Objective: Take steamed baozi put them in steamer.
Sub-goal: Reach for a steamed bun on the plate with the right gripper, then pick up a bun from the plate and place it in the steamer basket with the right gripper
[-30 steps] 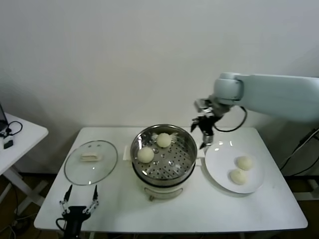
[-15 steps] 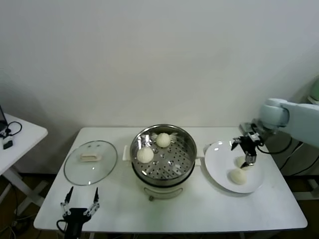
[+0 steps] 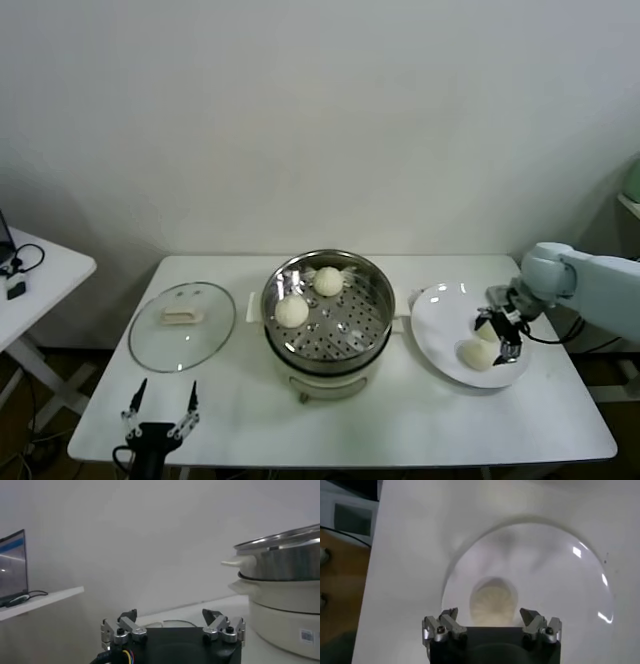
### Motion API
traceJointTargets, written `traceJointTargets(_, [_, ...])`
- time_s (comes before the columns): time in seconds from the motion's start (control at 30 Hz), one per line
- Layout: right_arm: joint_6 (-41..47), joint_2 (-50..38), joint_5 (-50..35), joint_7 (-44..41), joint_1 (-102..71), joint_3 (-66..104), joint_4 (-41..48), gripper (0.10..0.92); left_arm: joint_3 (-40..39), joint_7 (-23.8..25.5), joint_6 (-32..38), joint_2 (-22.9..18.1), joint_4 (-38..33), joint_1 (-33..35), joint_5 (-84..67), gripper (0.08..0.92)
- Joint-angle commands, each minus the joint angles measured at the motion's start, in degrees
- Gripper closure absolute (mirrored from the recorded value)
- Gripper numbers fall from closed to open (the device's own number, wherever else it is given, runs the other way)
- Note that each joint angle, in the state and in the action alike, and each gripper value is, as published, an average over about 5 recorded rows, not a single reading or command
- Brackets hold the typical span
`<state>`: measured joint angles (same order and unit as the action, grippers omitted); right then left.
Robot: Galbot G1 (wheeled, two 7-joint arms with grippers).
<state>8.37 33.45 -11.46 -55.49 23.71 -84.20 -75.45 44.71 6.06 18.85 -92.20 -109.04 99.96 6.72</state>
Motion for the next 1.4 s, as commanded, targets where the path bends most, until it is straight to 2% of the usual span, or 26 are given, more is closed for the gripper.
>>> traceJointTargets(0.03, [0.36, 0.23, 4.66, 1.79, -11.15, 10.03, 3.54, 0.203, -0.06, -0.02, 0.13, -1.84, 0.09, 0.12, 0.43, 0.177])
traceJointTargets(0.6, [0.6, 1.57, 5.46, 2.82, -13.54, 13.25, 6.09, 0.204, -0.14, -0.03, 0.37, -1.73, 0.17, 0.0, 0.7, 0.177])
traceJointTargets(0.77, [0.59, 1.5, 5.28, 2.25, -13.2, 13.17, 5.93, 0.248, -0.12, -0.05, 0.35, -1.76, 0.14, -0.04, 0.69, 0.177])
traceJointTargets(0.93, [0.52, 1.17, 4.23, 1.4, -11.57, 12.1, 5.34, 0.331, -0.2, -0.05, 0.31, -1.88, 0.04, -0.02, 0.77, 0.177])
traceJointTargets(1.17, [-0.3, -0.07, 0.82, -0.45, -4.83, 7.14, 3.38, 0.344, -0.2, -0.07, 0.35, -2.1, -0.09, 0.1, 0.94, 0.177])
traceJointTargets(1.4, [-5.21, -0.17, -4.52, -2.91, 14.17, -5.04, 0.23, 0.347, -0.27, -0.1, 0.37, -2.51, -0.14, 0.3, 1.39, 0.177])
